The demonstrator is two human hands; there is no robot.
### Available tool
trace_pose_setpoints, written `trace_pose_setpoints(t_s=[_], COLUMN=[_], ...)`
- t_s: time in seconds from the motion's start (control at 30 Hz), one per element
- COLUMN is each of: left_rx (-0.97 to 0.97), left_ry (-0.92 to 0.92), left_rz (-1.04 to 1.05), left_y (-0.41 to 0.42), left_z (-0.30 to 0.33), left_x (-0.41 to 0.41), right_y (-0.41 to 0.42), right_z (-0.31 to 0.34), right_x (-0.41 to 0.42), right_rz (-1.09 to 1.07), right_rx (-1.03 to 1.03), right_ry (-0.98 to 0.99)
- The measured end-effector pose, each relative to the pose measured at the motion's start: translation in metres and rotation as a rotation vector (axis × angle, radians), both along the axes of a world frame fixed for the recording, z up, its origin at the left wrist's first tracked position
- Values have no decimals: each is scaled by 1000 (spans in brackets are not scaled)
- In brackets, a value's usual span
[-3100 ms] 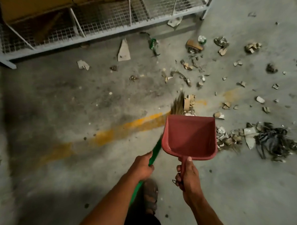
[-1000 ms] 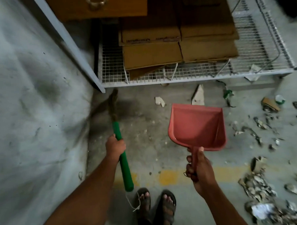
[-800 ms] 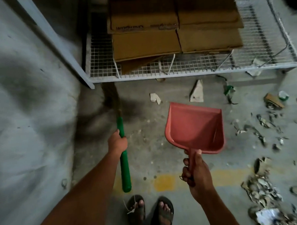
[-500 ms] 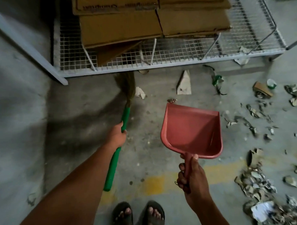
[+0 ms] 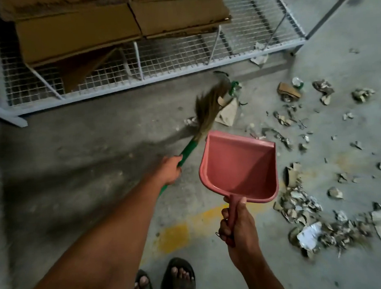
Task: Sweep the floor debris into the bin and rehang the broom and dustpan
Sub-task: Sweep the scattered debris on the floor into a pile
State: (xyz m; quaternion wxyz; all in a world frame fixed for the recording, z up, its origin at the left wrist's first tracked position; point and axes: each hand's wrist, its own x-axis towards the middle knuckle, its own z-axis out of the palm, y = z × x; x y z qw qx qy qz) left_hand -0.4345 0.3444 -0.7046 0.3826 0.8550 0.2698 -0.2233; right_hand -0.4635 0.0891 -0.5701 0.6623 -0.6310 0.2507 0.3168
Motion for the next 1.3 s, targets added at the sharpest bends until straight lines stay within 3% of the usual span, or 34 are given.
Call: trace_pose_setpoints(t_s=[0.2, 0.37, 0.5, 0.67, 0.83, 0.97, 1.1, 1.3], left_rx=[-84, -106, -78, 90, 302, 323, 262, 168], left_ry=[-14, -93, -142, -83, 65, 201, 240, 218], left_rz=[-254, -233, -104, 192, 447, 558, 482, 155], left_y=[-77, -98, -84, -55, -27, -20, -50, -153], left_z=[18, 56, 78, 103, 96, 77, 54, 50], left_x=[8, -27, -70, -133, -186, -198, -179, -120], right_y=[-55, -97, -111, -113, -104, -98, -100, -123], right_z=[3, 18, 29, 42, 38, 27, 14, 3], right_x=[-11, -24, -31, -40, -38, -33, -34, -46], right_rz=[-84, -129, -141, -95, -57, -43, -75, -140], right_rx=[-21, -73, -107, -86, -53, 0, 62, -10], right_ry=[20, 22, 33, 38, 56, 77, 73, 79])
